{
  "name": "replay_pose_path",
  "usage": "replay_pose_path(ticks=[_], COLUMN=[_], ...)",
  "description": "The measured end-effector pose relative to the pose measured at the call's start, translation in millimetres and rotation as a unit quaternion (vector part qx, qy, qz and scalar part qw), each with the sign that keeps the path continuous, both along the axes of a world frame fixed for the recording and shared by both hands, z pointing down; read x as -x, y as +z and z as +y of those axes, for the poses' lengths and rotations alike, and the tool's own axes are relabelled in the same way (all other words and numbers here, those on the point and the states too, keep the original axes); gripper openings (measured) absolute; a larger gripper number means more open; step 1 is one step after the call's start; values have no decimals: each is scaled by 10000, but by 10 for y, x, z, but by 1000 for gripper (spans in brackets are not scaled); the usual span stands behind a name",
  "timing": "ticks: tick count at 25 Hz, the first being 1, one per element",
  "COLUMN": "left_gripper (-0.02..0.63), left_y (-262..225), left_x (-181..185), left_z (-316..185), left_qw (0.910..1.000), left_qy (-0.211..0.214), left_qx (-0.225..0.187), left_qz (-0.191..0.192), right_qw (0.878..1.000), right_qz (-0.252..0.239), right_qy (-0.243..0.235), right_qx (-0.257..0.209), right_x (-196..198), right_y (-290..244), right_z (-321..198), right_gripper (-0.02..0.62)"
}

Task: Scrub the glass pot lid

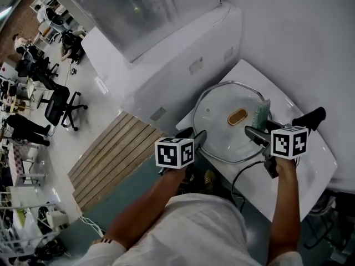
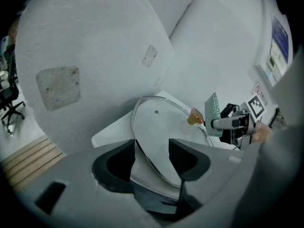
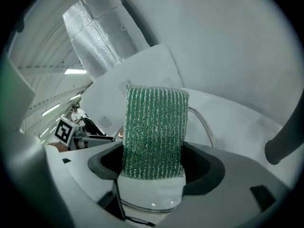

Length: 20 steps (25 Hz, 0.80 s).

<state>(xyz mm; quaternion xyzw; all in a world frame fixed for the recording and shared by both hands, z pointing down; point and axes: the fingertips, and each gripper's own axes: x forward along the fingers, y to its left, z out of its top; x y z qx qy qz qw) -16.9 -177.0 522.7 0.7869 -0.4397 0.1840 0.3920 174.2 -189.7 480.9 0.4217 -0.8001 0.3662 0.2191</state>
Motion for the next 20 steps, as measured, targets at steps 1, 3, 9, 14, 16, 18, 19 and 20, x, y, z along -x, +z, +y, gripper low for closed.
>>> replay_pose_path(ticks=[1, 3, 9, 14, 16, 18, 19, 20], left_gripper=[232, 232, 232, 232, 232, 232, 232, 232], left_y=[-4, -12, -3, -11, -10, -11, -13, -14], left_x=[0, 2, -2, 3, 2, 0, -1, -3], left_z=[-3, -6, -6, -5, -2, 4, 4, 3], left_qw=[10000, 10000, 10000, 10000, 10000, 10000, 10000, 10000], left_qy=[-7, -15, -35, -24, -22, -24, -22, -20], left_qx=[-1, -8, -21, -25, -27, -27, -28, -31], left_qz=[3, 1, 0, 1, 2, -3, -5, -5], right_qw=[10000, 9994, 9760, 9547, 9463, 9385, 9350, 9317], right_qz=[16, 257, 1733, 2368, 2553, 2726, 2810, 2887], right_qy=[-8, -113, -770, -1259, -1459, -1605, -1653, -1692], right_qx=[-38, -215, -1067, -1289, -1342, -1381, -1397, -1413], right_x=[-9, -10, 183, 525, 636, 715, 742, 766], right_y=[-27, -100, -274, -192, -122, -50, -15, 19], right_z=[0, 28, 248, 540, 632, 701, 724, 739], right_gripper=[348, 348, 348, 348, 348, 348, 348, 348])
